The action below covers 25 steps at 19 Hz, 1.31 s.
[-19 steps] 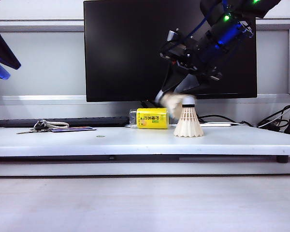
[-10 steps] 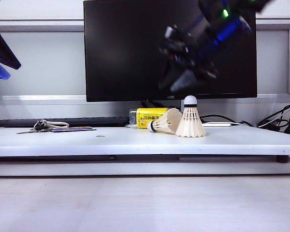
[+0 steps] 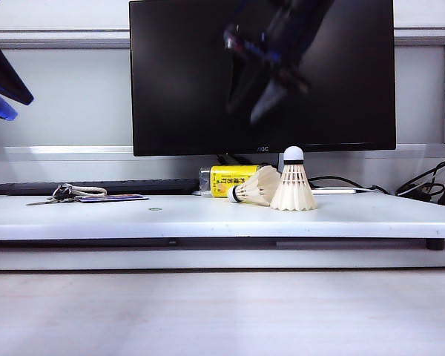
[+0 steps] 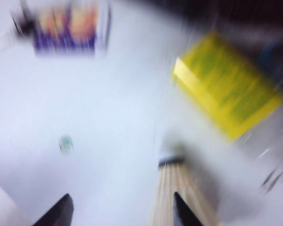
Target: Stack the badminton balls on the table vertically.
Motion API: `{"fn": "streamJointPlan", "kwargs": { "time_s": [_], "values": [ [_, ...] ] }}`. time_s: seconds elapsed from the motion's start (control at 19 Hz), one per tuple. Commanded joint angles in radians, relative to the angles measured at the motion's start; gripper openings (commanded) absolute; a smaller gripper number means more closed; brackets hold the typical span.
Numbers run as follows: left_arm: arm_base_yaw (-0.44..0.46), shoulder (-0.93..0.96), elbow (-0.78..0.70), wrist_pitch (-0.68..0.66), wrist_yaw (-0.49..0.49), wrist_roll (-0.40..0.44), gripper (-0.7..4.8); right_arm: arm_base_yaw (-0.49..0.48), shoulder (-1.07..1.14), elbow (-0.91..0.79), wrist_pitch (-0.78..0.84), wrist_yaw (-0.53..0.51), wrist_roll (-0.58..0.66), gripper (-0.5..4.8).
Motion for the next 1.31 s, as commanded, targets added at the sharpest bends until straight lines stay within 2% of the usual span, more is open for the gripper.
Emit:
{"fn": "streamJointPlan", "kwargs": {
  "time_s": [0.05,0.21,0.32,0.53,0.79,1.05,1.31],
  "values": [
    [0.000,-0.002,0.001,0.010,0.005,0.000,1.57,0.004,0.055,-0.002,-0.062,0.029,-0.066,2.73],
    [0.000,-0.002,0.001,0.009,0.010,0.000,1.57,0.018,0.087,-0.003,-0.046,0.031,-0.118,2.73],
    [0.000,-0.002,0.001,0.009,0.024,0.000,1.57,0.044,0.102,-0.003,-0.021,0.051,-0.194,2.73],
    [0.000,-0.002,0.001,0.003,0.024,0.000,1.57,0.092,0.129,-0.003,0.031,0.175,-0.319,2.69],
    [0.000,-0.002,0.001,-0.011,0.025,0.000,1.57,0.092,0.174,-0.003,0.061,0.280,-0.338,2.69],
    [0.000,-0.002,0.001,-0.010,0.024,0.001,1.57,0.090,0.177,-0.003,0.123,0.225,-0.340,2.60],
    [0.000,-0.002,0.001,-0.011,0.023,0.002,1.57,0.081,0.183,-0.002,0.136,0.224,-0.336,2.61]
  ]
}}
